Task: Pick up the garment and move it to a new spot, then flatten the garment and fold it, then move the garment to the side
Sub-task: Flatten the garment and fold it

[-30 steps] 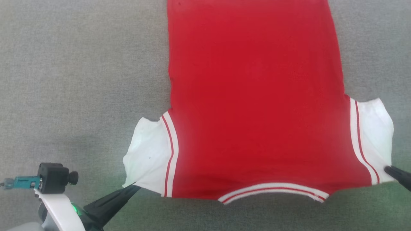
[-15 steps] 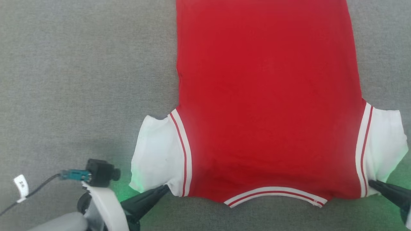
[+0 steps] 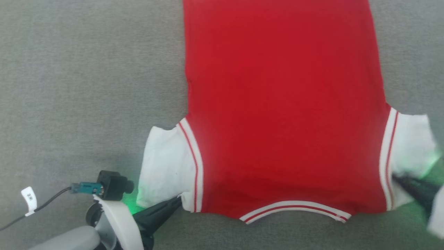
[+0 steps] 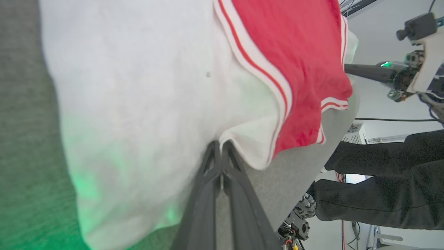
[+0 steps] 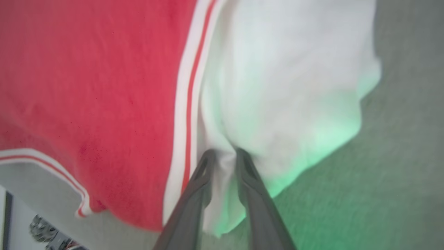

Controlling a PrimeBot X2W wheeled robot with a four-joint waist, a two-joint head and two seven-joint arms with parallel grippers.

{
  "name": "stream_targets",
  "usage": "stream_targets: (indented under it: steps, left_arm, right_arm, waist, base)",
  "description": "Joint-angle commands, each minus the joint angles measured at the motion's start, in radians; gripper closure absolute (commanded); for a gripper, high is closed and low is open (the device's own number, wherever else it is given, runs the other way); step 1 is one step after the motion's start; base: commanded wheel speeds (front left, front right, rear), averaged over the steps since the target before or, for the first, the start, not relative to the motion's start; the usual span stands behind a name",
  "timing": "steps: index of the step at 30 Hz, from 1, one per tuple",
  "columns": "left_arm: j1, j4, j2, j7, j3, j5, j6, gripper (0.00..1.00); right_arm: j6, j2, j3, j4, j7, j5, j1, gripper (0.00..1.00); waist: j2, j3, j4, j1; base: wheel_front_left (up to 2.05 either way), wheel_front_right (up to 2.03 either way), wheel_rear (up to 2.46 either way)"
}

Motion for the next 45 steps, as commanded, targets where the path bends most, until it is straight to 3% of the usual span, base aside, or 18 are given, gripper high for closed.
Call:
stream_targets:
  steps: [1,7,12,17,23,28,32,41,42,43,45]
  left_arm:
    - [-0.001,0.01,-0.021,-0.002,-0.009,0.004,0.004,1.0]
    - [-0.004,-0.02,-0.021,-0.035,-0.009,0.034,0.004,1.0]
    - [-0.043,-0.041,-0.051,-0.039,-0.01,0.064,0.003,1.0]
    - [-0.107,-0.051,-0.102,-0.024,-0.011,0.099,0.003,1.0]
    - [-0.155,-0.049,-0.163,-0.027,-0.015,0.113,0.003,1.0]
    - [-0.169,-0.041,-0.197,-0.039,-0.019,0.116,0.004,1.0]
    - [-0.168,-0.043,-0.209,-0.039,-0.021,0.126,0.004,1.0]
    - [-0.185,-0.038,-0.237,-0.038,-0.026,0.136,0.008,1.0]
    - [-0.189,-0.038,-0.238,-0.038,-0.025,0.135,0.008,1.0]
    - [-0.193,-0.035,-0.236,-0.04,-0.025,0.134,0.008,1.0]
    - [-0.196,-0.028,-0.231,-0.046,-0.024,0.129,0.008,1.0]
  right_arm:
    - [-0.005,-0.026,-0.041,-0.017,-0.021,-0.026,-0.01,0.0]
    - [-0.003,-0.087,-0.284,-0.225,0.05,0.007,0.051,0.0]
    - [-0.003,-0.095,-0.415,-0.28,0.159,0.011,-0.075,0.0]
    - [-0.003,-0.071,-0.352,-0.159,0.266,-0.084,-0.381,0.0]
    - [-0.003,-0.004,-0.221,0.125,0.41,-0.292,-0.804,0.0]
    - [-0.003,0.01,-0.184,0.338,0.529,-0.466,-1.052,0.0]
    - [-0.003,0.002,-0.185,0.437,0.562,-0.554,-1.155,0.0]
    - [-0.003,0.063,-0.213,0.615,0.658,-0.673,-1.268,0.0]
    - [-0.003,0.067,-0.211,0.619,0.653,-0.677,-1.272,0.57]
    - [-0.003,0.07,-0.209,0.622,0.645,-0.681,-1.276,1.0]
    - [-0.003,0.077,-0.211,0.62,0.62,-0.675,-1.28,1.0]
  waist:
    - [-0.0001,-0.003,0.003,0.0001]
    - [-0.0001,0.004,0.018,0.0001]
    - [-0.0001,0.042,0.062,0.0001]
    - [-0.0001,0.113,0.143,0.0001]
    - [-0.0001,0.198,0.234,0.0001]
    - [-0.0001,0.255,0.295,0.0001]
    - [-0.0001,0.28,0.321,0.0001]
    - [-0.0001,0.317,0.337,0.0001]
    - [-0.0001,0.317,0.335,0.0001]
    - [-0.0001,0.315,0.331,0.0001]
    - [-0.0001,0.306,0.32,0.0001]
  base:
    - [0.0,0.0,0.0]
    - [0.0,0.0,0.0]
    - [0.0,0.0,0.0]
    - [0.0,0.0,0.0]
    - [0.0,0.0,0.0]
    - [0.0,0.0,0.0]
    - [0.0,0.0,0.0]
    - [0.0,0.0,0.0]
    - [0.0,0.0,0.0]
    - [0.0,0.0,0.0]
    - [0.0,0.0,0.0]
